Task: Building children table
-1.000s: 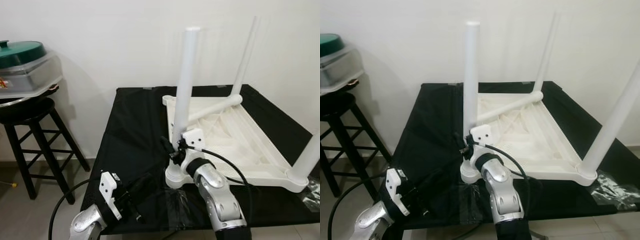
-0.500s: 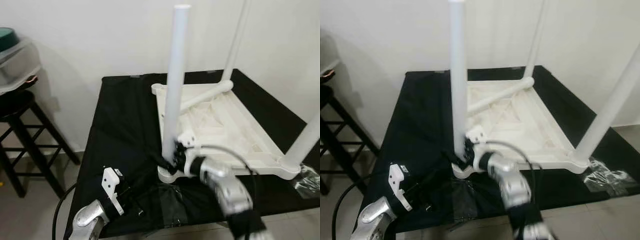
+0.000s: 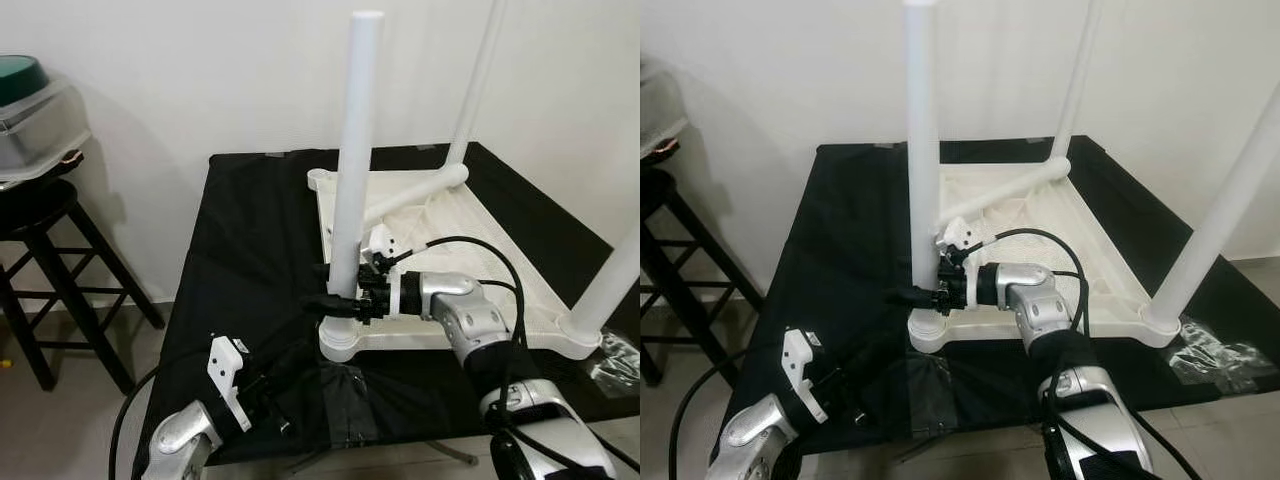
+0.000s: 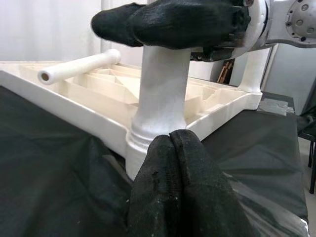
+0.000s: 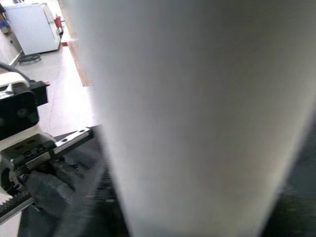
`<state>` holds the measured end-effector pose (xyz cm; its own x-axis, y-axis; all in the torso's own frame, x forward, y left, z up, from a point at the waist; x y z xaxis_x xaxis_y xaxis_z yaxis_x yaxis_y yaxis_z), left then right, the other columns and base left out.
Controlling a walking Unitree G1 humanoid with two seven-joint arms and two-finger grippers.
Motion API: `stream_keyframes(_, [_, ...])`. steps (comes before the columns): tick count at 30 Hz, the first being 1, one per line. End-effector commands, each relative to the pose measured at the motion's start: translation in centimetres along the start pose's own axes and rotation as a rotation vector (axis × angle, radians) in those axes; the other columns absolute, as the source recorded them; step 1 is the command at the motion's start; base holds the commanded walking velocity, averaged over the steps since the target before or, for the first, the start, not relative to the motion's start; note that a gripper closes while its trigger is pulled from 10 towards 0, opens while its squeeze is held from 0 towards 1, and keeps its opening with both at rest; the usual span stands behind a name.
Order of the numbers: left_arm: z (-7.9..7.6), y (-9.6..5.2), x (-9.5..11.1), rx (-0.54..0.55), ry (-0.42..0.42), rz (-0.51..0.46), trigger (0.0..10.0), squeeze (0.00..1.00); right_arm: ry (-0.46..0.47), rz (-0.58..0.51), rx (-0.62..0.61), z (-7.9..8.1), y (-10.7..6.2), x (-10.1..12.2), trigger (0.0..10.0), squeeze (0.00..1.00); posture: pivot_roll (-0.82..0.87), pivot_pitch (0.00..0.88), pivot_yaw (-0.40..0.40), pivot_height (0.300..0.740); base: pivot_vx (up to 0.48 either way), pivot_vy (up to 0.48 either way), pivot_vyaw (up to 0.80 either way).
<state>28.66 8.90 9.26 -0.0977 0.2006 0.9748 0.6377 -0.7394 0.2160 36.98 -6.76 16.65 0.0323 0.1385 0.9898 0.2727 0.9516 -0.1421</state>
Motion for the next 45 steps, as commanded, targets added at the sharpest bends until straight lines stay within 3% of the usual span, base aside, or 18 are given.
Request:
stream_keyframes(1, [0.0,-0.2,-0.3,-0.001,-0.003,0.015,10.0,0.00,-0.002,-0.019,0.052,0.8,0.9,0.0,0.0,0.00,0.07,0.000,-0.041,0.740,0.000,0.000,0.00])
stream_keyframes(8, [0.0,-0.4,-0.3,-0.003,-0.004,0.016,10.0,0.00,-0.007,-0.048,-0.073,0.4,0.4,-1.3,0.0,0.00,0.06,0.000,-0.026,0.740,0.000,0.000,0.00])
stream_keyframes(13, [0.0,-0.5,-0.3,-0.003,-0.005,0.016,10.0,0.00,0.021,-0.047,-0.265,0.1,0.4,-2.8,0.0,0.00,0.05,0.000,-0.034,0.740,0.000,0.000,0.00])
stream_keyframes(14, [0.1,-0.6,-0.2,-0.002,-0.006,0.015,10.0,0.00,0.131,-0.051,-0.698,-1.6,0.2,-4.7,0.0,0.00,0.04,0.000,-0.036,0.740,0.000,0.000,0.00])
stream_keyframes(16, [0.1,-0.6,-0.2,-0.002,-0.006,0.015,10.0,0.00,0.131,-0.051,-0.698,-1.6,0.2,-4.7,0.0,0.00,0.04,0.000,-0.036,0.740,0.000,0.000,0.00])
stream_keyframes(17, [0.1,-0.7,-0.2,-0.002,-0.010,0.015,10.0,0.00,0.140,0.034,-0.741,1.1,1.9,-7.3,0.0,0.00,0.06,0.000,-0.030,0.740,0.000,0.000,0.00])
stream_keyframes(27, [0.3,-0.6,-0.1,0.001,-0.015,0.012,10.0,0.00,0.139,0.058,-0.769,0.8,1.5,-7.6,0.0,0.00,0.04,0.000,-0.024,0.740,0.000,0.000,0.00])
stream_keyframes(28, [0.3,-0.5,-0.1,0.001,-0.014,0.013,10.0,0.00,0.133,0.042,-0.733,1.0,1.9,-7.1,10.0,0.00,0.04,0.000,-0.020,0.740,0.000,0.000,0.00])
stream_keyframes(29, [0.3,-0.5,-0.1,0.001,-0.014,0.013,10.0,0.00,0.133,0.042,-0.733,1.0,1.9,-7.1,10.0,0.00,0.04,0.000,-0.020,0.740,0.000,0.000,0.00])
stream_keyframes(30, [0.4,-0.5,-0.2,0.002,-0.013,0.014,10.0,0.00,0.125,0.018,-0.682,1.2,2.2,-6.5,10.0,0.88,0.04,0.000,-0.020,0.740,0.000,0.000,0.00])
stream_keyframes(31, [0.4,-0.5,-0.2,0.002,-0.013,0.014,10.0,0.00,0.125,0.018,-0.682,1.2,2.2,-6.5,10.0,0.88,0.04,0.000,-0.020,0.740,0.000,0.000,0.00])
stream_keyframes(32, [0.3,-0.5,-0.2,0.000,-0.013,0.015,10.0,0.00,0.123,-0.022,-0.632,1.4,2.6,-5.5,10.0,1.00,0.05,0.000,-0.022,0.740,0.000,0.000,0.00])
stream_keyframes(34, [0.3,-0.5,-0.2,0.000,-0.013,0.015,10.0,0.00,0.123,-0.022,-0.632,1.4,2.6,-5.5,10.0,1.00,0.05,0.000,-0.022,0.740,0.000,0.000,0.00])
stream_keyframes(37, [0.3,-0.4,-0.3,-0.002,-0.016,0.016,10.0,0.00,0.098,-0.125,-0.452,1.5,3.1,-2.6,10.0,1.00,0.06,0.000,-0.033,0.740,0.000,0.000,0.00])
stream_keyframes(38, [0.3,-0.3,-0.3,-0.002,-0.017,0.016,10.0,0.00,0.054,-0.145,-0.351,1.7,3.2,-1.3,10.0,0.39,0.07,0.000,-0.037,0.740,0.000,0.000,0.00])
stream_keyframes(42, [0.3,-0.3,-0.3,-0.001,-0.017,0.015,10.0,0.00,0.022,-0.150,-0.287,1.8,3.2,-0.7,10.0,0.39,0.07,0.000,-0.037,0.740,0.000,0.000,0.00])
stream_keyframes(43, [0.3,-0.2,-0.3,-0.001,-0.017,0.015,10.0,0.00,-0.018,-0.138,-0.217,1.9,3.2,-0.2,10.0,0.00,0.07,0.000,-0.042,0.740,0.000,0.000,0.00])
stream_keyframes(45, [0.2,-0.2,-0.4,-0.001,-0.019,0.016,10.0,0.00,-0.050,-0.117,-0.107,2.4,3.2,0.2,10.0,0.00,0.08,0.000,-0.047,0.740,0.000,0.000,0.00])
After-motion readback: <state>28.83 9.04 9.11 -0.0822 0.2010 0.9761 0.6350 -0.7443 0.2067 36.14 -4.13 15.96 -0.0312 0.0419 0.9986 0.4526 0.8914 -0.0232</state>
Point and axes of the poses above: a point about 5 cm out from each wrist's last joint towards the gripper, its own y axis pointing out of the wrist towards the gripper, its own x axis along the axis of the wrist's last joint, z = x × y, the point moved 5 cm from there along y, pointing out of the wrist towards the gripper, and after that the axes turned 1 degree about -y, right-handed, at the moved point
